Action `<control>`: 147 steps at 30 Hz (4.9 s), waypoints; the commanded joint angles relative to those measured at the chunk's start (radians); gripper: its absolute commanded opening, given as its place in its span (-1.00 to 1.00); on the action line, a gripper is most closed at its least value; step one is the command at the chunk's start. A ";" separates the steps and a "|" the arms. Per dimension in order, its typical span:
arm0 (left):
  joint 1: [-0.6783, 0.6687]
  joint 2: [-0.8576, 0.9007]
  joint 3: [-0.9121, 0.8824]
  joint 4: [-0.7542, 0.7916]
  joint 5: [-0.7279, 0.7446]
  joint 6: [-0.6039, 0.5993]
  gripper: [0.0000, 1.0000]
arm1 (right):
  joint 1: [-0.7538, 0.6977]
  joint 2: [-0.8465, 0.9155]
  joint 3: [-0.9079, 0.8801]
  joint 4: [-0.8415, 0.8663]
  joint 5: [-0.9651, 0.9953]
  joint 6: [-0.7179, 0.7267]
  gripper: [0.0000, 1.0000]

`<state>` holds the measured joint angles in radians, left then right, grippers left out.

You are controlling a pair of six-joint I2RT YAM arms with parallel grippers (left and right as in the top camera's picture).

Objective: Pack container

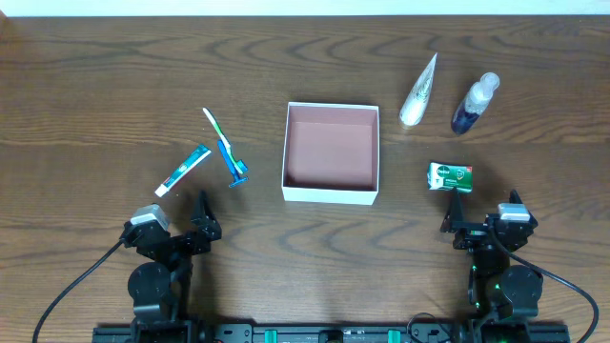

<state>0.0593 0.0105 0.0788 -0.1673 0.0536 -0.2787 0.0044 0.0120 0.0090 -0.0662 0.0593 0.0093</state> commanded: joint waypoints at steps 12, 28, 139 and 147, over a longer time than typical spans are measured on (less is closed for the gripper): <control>0.007 -0.005 -0.028 -0.006 0.014 0.024 0.96 | 0.012 -0.005 -0.004 -0.003 0.003 -0.018 0.99; 0.007 -0.005 -0.028 -0.006 0.014 0.024 0.96 | 0.012 -0.005 -0.004 -0.003 0.003 -0.018 0.99; 0.007 -0.005 -0.028 -0.006 0.014 0.024 0.96 | 0.231 1.677 1.294 -0.282 0.225 0.382 -0.09; 0.007 -0.005 -0.028 -0.006 0.014 0.024 0.96 | 0.223 1.677 1.294 -0.276 0.224 0.354 -0.97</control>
<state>0.0593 0.0105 0.0784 -0.1669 0.0536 -0.2646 0.2340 1.6943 1.2896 -0.3470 0.2680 0.3805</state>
